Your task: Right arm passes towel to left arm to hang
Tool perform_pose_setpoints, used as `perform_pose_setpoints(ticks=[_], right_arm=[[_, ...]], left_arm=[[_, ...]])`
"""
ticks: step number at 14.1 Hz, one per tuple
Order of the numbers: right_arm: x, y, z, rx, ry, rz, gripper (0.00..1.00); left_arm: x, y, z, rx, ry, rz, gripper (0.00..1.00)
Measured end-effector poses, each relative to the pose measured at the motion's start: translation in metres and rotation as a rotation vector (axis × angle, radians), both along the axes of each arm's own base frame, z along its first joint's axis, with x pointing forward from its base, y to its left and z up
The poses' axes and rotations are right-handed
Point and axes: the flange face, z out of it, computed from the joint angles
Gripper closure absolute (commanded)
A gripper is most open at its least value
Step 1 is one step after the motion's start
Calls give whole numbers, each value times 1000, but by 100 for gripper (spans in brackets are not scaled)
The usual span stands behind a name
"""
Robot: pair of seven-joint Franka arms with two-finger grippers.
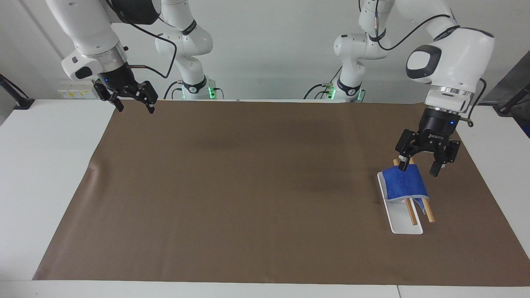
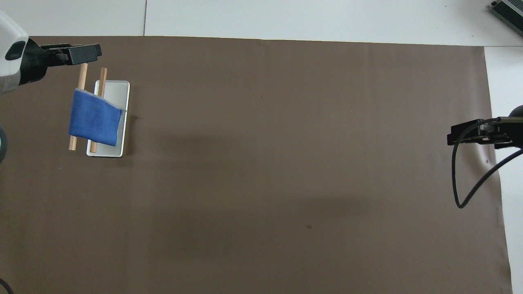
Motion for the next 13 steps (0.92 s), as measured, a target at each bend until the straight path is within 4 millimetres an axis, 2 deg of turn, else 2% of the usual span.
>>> perform_pose_setpoints(ticks=[2,4,7,11,13], right_arm=[[0,-3,1,0,-4,11,0],[-1,-7,4,0,-4,24,0],[-1,-7,4,0,-4,25,0],[-1,-7,3,0,0,26,0],[-1,-7,2,0,1,26,0]], left_arm=[[-7,5,27,120,91,-35,0],[-14,5,42,148,171,-53,0],[-33,9,46,163,343,-71,0],[-61,14,57,169,444,-77,0],[-71,16,52,170,477,-79,0]])
